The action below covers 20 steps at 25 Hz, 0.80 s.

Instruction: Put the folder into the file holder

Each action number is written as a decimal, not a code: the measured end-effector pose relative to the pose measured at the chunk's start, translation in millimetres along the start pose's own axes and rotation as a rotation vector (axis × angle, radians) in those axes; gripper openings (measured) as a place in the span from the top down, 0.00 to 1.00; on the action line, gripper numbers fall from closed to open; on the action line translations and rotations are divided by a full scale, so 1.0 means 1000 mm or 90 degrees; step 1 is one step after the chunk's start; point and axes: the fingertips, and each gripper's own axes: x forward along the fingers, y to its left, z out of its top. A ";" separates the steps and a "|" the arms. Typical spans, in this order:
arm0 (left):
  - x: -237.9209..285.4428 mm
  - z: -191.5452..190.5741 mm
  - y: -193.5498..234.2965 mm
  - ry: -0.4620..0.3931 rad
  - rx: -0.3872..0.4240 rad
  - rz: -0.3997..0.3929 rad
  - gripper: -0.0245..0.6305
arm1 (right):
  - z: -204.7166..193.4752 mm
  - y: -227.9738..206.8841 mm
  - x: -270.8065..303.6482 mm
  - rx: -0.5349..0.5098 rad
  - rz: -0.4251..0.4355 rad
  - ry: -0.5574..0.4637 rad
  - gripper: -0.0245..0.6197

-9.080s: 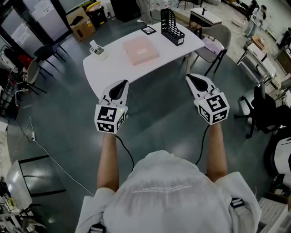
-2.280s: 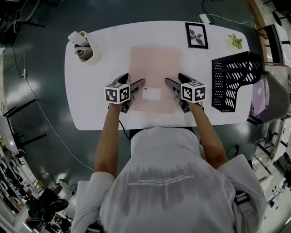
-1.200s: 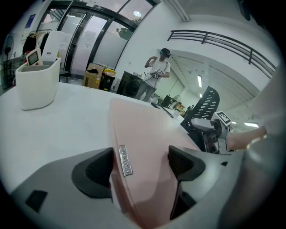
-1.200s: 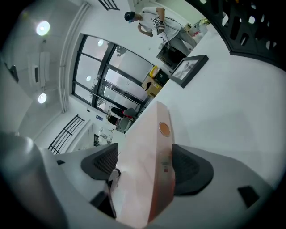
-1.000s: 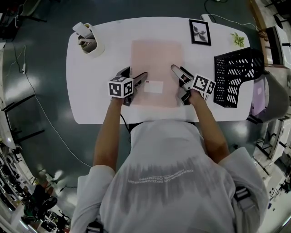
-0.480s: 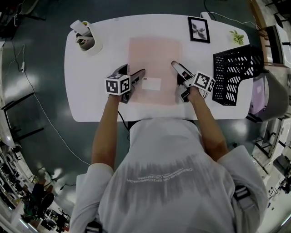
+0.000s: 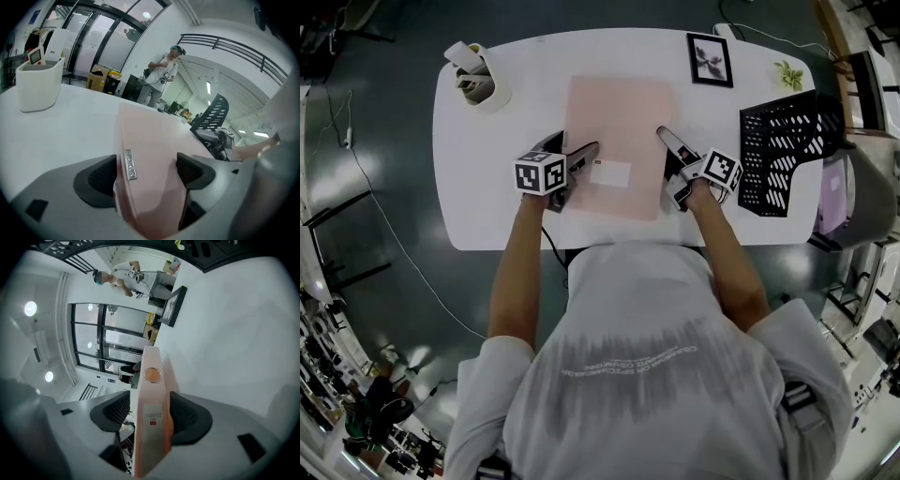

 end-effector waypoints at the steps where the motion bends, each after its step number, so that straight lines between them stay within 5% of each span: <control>1: 0.000 0.000 0.000 0.000 -0.002 -0.003 0.34 | -0.003 0.001 0.001 -0.002 0.003 0.008 0.53; 13: 0.000 -0.001 0.000 0.006 -0.010 -0.015 0.34 | -0.016 0.001 0.008 0.012 0.052 0.108 0.64; 20: -0.005 -0.002 -0.007 0.034 -0.027 -0.087 0.34 | -0.020 0.017 0.001 -0.161 0.074 0.162 0.60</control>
